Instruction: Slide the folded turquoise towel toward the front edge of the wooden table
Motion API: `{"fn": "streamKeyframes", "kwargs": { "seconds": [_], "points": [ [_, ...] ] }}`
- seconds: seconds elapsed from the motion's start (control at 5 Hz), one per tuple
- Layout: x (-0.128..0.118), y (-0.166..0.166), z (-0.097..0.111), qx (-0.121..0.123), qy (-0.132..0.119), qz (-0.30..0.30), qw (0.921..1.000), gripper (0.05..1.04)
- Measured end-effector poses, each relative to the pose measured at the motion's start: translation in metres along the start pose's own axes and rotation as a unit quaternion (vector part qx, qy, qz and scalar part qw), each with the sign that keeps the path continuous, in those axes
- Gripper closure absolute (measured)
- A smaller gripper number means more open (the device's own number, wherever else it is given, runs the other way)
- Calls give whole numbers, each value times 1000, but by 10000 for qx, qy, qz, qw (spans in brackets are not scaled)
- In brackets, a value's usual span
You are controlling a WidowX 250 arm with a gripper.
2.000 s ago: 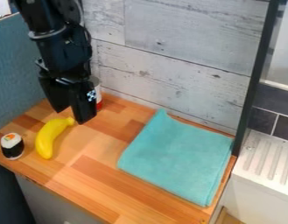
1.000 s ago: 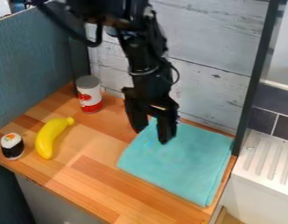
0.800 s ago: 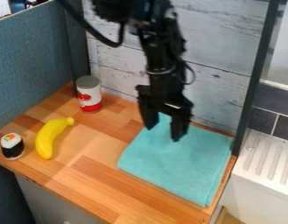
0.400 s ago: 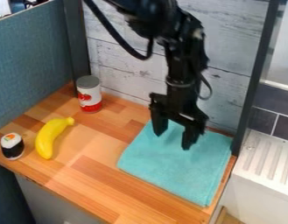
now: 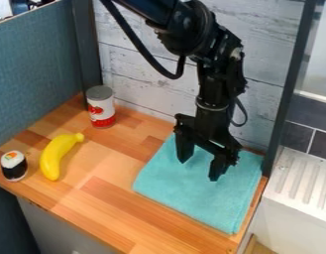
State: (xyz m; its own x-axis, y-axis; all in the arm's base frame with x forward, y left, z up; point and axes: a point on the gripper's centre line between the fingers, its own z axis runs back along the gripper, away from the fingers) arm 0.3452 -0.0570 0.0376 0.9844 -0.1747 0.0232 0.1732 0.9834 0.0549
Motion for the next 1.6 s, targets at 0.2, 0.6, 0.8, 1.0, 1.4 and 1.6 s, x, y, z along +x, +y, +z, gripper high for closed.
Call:
{"fn": "streamKeyframes", "kwargs": {
  "seconds": [0.2,0.6,0.8,1.0,1.4,1.6],
  "points": [
    [-10,4,-8,-419,121,-257,9987,83],
    [-23,18,-26,-210,118,-84,9997,83],
    [-30,19,-27,-2,-61,146,9999,83],
    [-60,18,-26,-2,222,153,9996,83],
    [-113,10,-26,-230,773,-240,9965,83],
    [-114,12,-25,-250,747,-348,9963,83]
  ]
}}
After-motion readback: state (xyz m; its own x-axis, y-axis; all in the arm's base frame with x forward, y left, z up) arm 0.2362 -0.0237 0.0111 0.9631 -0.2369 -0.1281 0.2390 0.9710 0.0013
